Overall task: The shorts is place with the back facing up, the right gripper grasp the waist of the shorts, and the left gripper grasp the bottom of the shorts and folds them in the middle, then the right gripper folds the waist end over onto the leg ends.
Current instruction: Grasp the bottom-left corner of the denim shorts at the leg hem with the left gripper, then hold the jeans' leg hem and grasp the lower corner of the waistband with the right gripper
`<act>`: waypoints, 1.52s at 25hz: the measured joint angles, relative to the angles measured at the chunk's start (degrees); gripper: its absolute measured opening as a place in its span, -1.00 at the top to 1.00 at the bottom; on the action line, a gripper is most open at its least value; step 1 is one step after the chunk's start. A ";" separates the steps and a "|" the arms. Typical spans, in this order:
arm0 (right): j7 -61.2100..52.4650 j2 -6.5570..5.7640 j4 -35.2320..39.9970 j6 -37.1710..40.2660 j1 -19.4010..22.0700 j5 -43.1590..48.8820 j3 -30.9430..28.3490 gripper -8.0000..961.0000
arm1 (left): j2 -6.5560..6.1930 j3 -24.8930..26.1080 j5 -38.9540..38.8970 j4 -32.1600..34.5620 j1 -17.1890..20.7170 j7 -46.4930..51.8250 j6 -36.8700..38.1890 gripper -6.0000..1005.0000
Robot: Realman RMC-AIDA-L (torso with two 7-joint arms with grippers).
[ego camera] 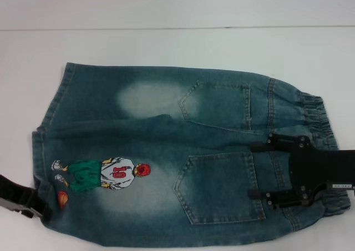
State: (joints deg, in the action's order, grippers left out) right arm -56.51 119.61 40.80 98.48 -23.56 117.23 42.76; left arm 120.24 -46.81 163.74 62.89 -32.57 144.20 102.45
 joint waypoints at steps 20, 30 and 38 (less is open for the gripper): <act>-17.07 -0.80 10.25 -0.57 4.61 4.12 -5.78 -0.91 | 1.42 -0.28 -1.16 5.11 -0.33 -1.30 3.08 0.93; -37.81 -2.33 24.89 8.11 -0.71 29.11 -6.60 -0.91 | 1.16 -0.47 -1.44 4.59 -1.14 -2.03 2.75 0.93; -41.47 -2.29 25.30 9.11 -3.87 39.67 -6.53 -0.91 | 1.55 -1.23 -1.01 4.51 -1.14 -2.08 3.27 0.93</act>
State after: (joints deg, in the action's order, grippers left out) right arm -97.99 117.32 66.10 107.59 -27.43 156.90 36.22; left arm 121.79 -48.04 162.73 67.40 -33.72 142.12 105.72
